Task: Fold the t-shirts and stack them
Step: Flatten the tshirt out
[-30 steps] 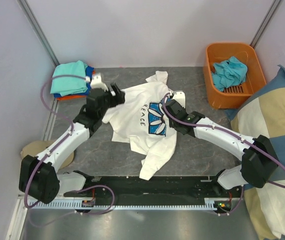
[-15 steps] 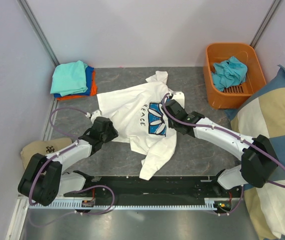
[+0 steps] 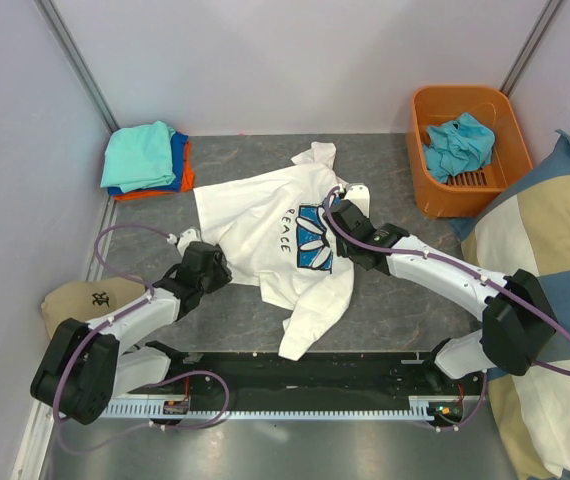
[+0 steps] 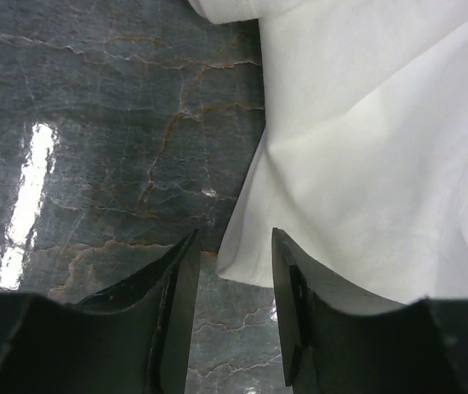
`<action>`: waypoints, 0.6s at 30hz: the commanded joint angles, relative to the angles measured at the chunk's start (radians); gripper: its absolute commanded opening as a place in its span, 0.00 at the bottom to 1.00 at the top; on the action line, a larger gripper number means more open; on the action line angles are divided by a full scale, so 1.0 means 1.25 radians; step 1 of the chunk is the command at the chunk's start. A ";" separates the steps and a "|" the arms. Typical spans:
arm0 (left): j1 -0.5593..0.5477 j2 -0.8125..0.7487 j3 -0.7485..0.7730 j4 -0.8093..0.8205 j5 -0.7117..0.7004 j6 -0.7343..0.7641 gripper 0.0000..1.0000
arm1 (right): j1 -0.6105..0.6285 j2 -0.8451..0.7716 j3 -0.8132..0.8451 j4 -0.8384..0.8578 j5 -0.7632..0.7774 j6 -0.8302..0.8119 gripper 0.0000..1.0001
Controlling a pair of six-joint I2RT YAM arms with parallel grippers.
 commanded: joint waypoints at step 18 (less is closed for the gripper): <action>-0.002 0.040 -0.005 0.051 0.068 -0.040 0.37 | 0.002 -0.012 -0.007 -0.001 0.000 0.013 0.00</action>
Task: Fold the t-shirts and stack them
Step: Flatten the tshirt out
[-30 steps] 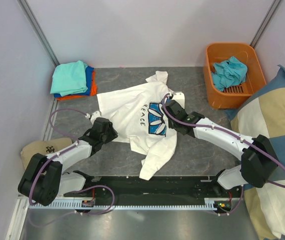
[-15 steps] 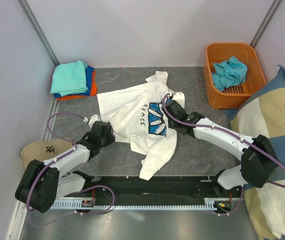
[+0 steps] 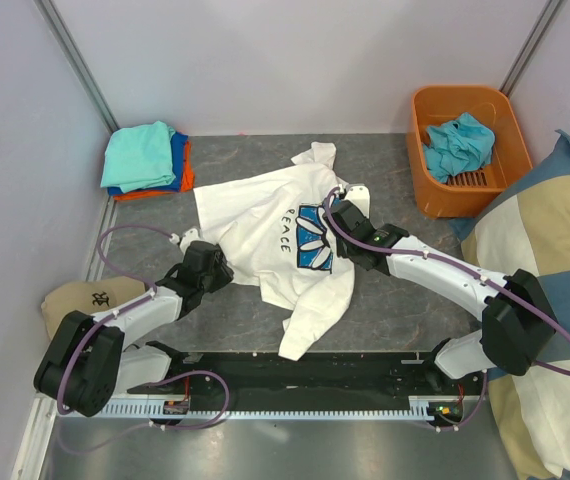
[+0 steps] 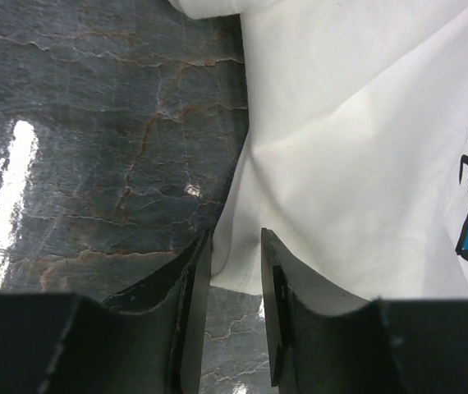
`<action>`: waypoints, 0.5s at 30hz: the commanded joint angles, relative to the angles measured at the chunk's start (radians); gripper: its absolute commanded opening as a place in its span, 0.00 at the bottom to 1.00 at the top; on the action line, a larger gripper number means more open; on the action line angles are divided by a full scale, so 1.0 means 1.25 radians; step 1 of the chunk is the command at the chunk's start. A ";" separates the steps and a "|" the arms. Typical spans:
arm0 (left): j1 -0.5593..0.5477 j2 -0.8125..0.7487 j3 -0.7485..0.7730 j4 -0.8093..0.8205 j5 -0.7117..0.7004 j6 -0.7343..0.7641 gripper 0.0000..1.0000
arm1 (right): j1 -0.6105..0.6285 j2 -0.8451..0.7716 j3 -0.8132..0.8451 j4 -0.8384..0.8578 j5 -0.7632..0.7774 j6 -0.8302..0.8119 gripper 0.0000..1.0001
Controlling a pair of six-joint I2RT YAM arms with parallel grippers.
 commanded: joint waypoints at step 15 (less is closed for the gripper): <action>-0.003 -0.049 -0.017 -0.058 0.034 -0.015 0.02 | 0.002 0.014 0.002 0.004 0.008 0.005 0.07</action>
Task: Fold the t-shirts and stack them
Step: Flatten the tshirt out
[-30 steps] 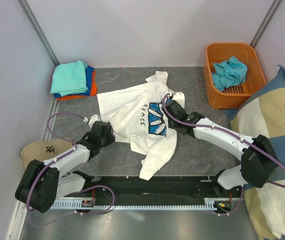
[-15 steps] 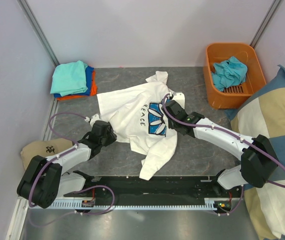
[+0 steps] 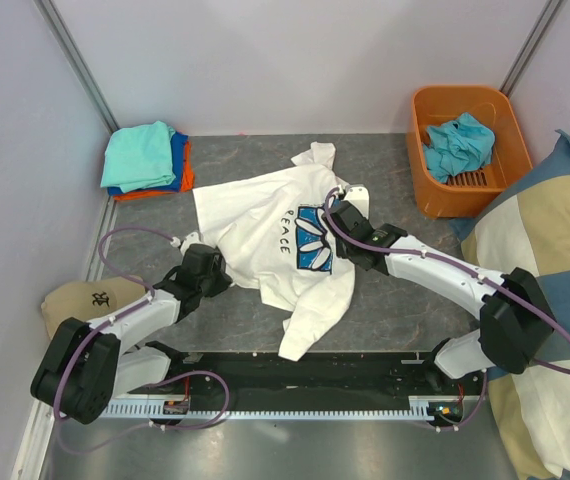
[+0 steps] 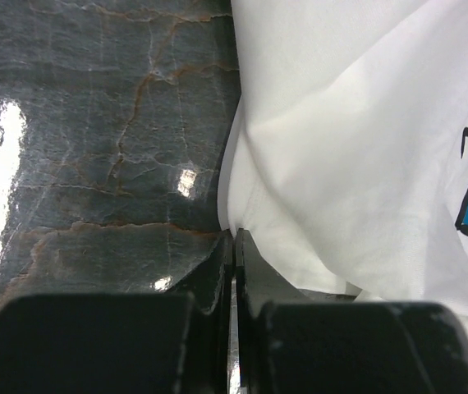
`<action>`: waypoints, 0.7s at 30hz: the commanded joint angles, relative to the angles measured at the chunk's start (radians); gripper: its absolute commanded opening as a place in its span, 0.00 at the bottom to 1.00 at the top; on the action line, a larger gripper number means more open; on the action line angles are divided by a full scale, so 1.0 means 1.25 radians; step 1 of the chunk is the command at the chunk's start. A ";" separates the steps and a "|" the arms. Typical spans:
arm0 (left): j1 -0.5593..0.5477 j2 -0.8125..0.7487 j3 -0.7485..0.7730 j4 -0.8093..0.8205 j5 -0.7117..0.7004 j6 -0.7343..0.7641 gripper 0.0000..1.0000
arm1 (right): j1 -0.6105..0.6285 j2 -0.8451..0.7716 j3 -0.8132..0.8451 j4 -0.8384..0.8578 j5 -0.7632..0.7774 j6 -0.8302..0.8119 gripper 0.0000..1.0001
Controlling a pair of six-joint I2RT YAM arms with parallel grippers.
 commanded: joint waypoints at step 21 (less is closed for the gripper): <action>-0.003 0.008 0.029 -0.013 -0.017 0.039 0.02 | 0.419 0.028 0.061 -0.167 0.028 0.173 0.98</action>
